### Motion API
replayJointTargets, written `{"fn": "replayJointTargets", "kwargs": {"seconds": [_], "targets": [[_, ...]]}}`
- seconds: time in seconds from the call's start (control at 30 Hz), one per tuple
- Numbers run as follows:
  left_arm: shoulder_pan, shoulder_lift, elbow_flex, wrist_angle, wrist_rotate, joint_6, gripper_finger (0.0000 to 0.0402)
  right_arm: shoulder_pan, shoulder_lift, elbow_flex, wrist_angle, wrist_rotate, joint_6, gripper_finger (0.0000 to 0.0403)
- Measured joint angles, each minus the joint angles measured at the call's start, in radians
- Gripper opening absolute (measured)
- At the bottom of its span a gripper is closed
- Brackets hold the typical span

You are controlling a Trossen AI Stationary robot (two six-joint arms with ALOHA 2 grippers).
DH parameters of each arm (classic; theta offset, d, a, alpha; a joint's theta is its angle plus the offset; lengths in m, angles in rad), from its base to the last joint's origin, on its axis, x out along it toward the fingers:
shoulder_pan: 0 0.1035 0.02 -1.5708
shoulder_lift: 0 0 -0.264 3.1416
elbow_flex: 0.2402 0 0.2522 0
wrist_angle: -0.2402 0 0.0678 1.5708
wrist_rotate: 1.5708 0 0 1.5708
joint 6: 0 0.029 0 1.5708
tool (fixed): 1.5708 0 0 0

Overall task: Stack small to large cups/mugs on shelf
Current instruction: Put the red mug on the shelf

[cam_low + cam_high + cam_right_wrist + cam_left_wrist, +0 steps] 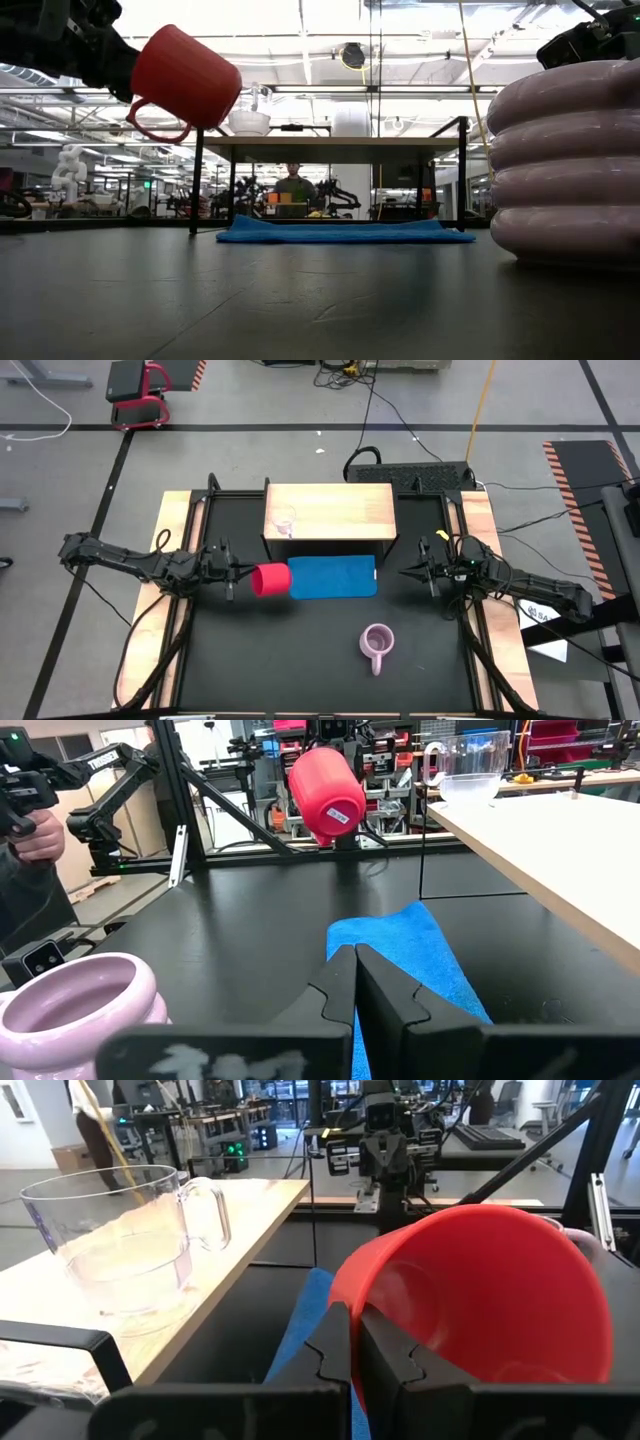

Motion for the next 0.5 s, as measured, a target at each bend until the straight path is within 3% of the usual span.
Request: {"fn": "replayJointTargets", "kwargs": {"seconds": [0.27, 0.5], "targets": [[0.001, 0.013, 0.000, 0.068, 0.027, -0.022, 0.0004, 0.000, 0.000, 0.000, 0.001, 0.000, 0.000, 0.0000], [0.017, 0.081, 0.015, 0.206, 0.077, 0.056, 0.0004, 0.000, 0.000, 0.000, 0.002, 0.001, 0.000, 0.0000]]}}
